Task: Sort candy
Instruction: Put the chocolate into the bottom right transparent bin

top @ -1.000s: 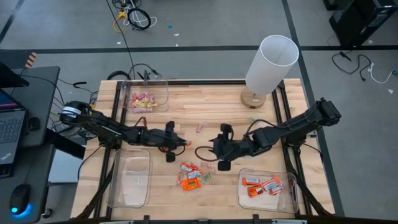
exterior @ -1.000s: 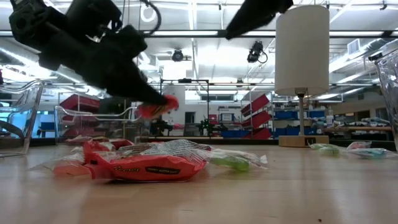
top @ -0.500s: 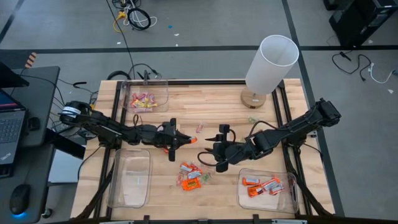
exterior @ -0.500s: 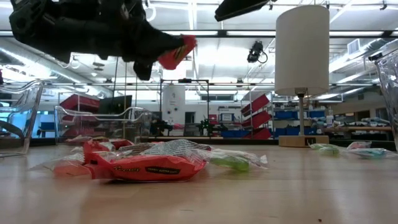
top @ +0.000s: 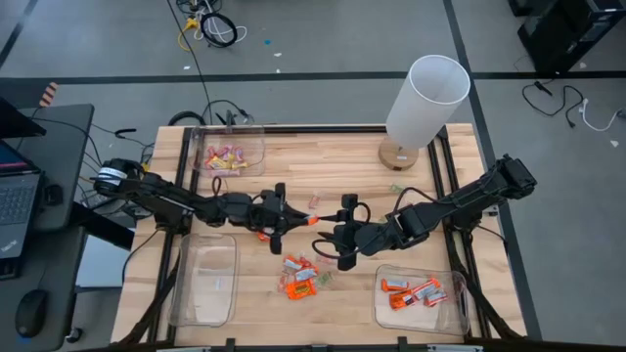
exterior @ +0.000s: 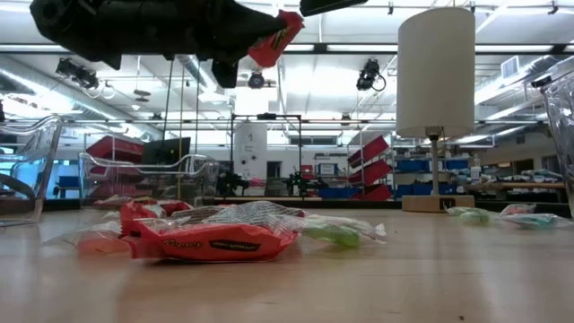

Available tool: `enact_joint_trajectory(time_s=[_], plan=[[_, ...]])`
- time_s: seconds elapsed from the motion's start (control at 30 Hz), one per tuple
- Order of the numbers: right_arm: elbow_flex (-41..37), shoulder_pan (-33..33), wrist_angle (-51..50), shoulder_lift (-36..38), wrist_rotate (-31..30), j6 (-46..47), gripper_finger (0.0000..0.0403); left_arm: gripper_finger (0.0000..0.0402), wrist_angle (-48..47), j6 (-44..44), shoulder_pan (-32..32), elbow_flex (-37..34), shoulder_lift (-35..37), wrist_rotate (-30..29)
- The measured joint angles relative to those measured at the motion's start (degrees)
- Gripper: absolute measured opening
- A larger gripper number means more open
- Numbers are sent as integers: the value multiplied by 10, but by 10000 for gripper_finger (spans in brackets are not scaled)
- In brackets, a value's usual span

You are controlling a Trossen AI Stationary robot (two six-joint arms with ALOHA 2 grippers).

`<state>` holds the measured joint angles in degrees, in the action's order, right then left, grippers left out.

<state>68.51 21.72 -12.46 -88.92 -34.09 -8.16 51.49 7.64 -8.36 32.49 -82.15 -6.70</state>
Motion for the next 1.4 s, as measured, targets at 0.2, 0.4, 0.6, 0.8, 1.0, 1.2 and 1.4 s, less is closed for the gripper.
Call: enact_joint_trajectory(time_s=[0.2, 0.4, 0.6, 0.8, 1.0, 1.2, 1.4], plan=[[0, -9, 4, 0, 0, -5, 162, 35, 0, -1, 0, 7, 0, 15], [0, -22, 22, 0, 0, -24, 162, 35, -2, -1, 0, 7, 0, 17], [0, -35, 26, 0, 9, -38, 162, 35, -5, -1, 0, 7, 0, 17], [0, -39, 31, 0, 26, -52, 142, 35, -7, -1, 0, 7, 0, 17], [0, -40, 30, 0, 41, -59, 73, 35, -7, -1, 0, 7, 0, 16], [0, -43, 28, 0, 53, -66, 7, 35, -11, -1, 0, 7, 0, 17], [0, -46, 26, 0, 58, -56, 2, 40, -25, -1, 0, 8, 0, 14]])
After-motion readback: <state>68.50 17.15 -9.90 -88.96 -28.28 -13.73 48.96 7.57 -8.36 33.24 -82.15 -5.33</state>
